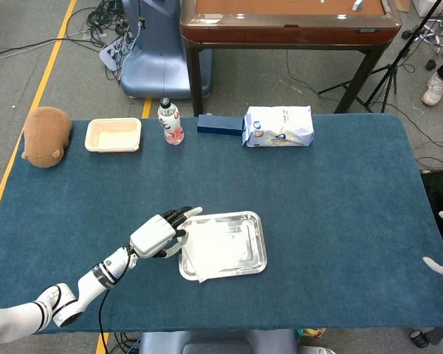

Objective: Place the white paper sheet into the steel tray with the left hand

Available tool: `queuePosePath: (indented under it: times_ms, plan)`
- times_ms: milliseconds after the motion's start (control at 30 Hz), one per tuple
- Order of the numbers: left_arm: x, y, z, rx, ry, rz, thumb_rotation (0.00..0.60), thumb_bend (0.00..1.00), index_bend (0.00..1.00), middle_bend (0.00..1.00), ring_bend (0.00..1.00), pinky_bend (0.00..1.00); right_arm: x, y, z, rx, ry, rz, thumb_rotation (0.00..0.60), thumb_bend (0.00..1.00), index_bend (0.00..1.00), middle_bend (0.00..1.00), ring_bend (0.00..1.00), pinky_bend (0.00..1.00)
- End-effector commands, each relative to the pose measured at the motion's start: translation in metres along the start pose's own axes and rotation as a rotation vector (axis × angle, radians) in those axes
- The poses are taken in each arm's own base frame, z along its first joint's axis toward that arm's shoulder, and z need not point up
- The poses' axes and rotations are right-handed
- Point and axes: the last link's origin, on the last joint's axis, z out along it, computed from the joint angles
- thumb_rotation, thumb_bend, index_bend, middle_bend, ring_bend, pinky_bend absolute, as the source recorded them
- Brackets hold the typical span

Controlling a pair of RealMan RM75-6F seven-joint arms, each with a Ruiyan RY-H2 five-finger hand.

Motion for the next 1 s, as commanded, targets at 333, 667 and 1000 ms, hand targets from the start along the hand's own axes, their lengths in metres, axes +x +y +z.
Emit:
queuePosePath:
  times_ms: [333,667,1000]
  plan:
    - [-0.001,-0.002,0.007,0.015,0.023,0.01,0.6,0.39,0.45,0.04,0.0,0.22,0.0,0.0,0.0,0.001,-0.001,0.0,0.6,0.0,0.19,0.23,0.13,0.23]
    - [-0.005,-0.003,0.014,0.029,0.019,0.012,0.6,0.29,0.34,0.04,0.0,0.22,0.0,0.001,0.0,0.0,0.0,0.003,0.6,0.0,0.19,0.23,0.13,0.23]
    - [-0.01,-0.001,0.023,0.045,0.01,-0.009,0.6,0.26,0.3,0.04,0.0,0.22,0.001,0.002,0.0,-0.003,0.001,0.006,0.6,0.0,0.19,0.23,0.13,0.23]
